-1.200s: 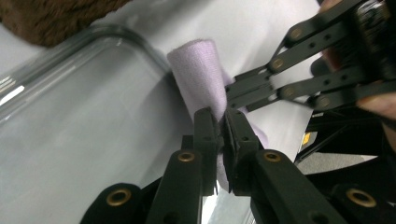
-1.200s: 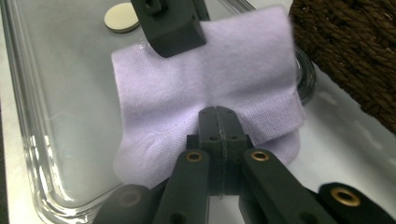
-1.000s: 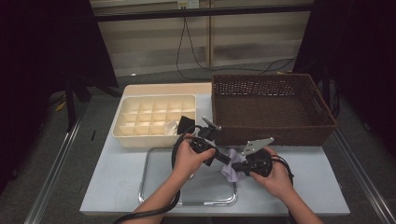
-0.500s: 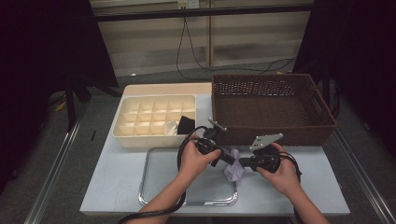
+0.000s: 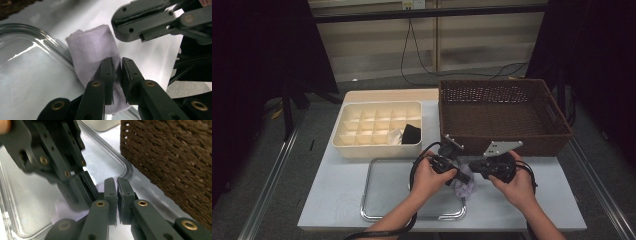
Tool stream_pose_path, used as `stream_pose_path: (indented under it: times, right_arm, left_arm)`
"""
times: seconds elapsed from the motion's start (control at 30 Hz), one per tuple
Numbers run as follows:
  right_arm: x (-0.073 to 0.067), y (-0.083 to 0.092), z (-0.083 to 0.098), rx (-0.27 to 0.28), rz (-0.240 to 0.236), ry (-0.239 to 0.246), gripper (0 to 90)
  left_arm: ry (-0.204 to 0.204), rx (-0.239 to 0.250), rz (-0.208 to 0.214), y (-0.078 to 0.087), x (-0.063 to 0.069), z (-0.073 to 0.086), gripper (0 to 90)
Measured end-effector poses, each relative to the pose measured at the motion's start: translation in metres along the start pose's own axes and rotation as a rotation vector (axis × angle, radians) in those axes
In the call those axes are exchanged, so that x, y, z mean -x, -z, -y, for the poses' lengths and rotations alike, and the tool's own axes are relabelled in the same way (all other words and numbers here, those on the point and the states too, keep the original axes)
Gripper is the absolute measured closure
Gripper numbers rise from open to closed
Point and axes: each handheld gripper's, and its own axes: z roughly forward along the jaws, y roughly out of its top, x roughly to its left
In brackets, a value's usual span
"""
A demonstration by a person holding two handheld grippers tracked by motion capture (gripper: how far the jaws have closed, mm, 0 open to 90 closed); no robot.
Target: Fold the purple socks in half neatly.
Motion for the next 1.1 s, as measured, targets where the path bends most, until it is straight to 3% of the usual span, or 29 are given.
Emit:
stream_pose_path:
  times: [0.23, 0.4, 0.57, 0.8, 1.1]
  right_arm:
    - [0.003, -0.013, 0.01, -0.056, -0.014, -0.018, 87.5]
    - [0.006, -0.015, 0.014, -0.059, -0.024, -0.028, 88.4]
    - [0.007, -0.015, 0.016, -0.057, -0.025, -0.031, 88.5]
    - [0.006, -0.015, 0.015, -0.06, -0.029, -0.026, 88.6]
    - [0.007, -0.015, 0.015, -0.062, -0.03, -0.025, 88.6]
  left_arm:
    - [-0.009, 0.0, 0.021, 0.0, 0.003, 0.002, 74.1]
    - [-0.018, -0.003, 0.041, 0.007, 0.006, 0.001, 65.0]
    - [-0.016, 0.003, 0.033, 0.018, 0.006, 0.004, 57.5]
    - [0.039, 0.036, 0.005, 0.031, -0.008, 0.007, 48.1]
    - [0.09, 0.04, -0.007, 0.023, -0.018, 0.005, 41.5]
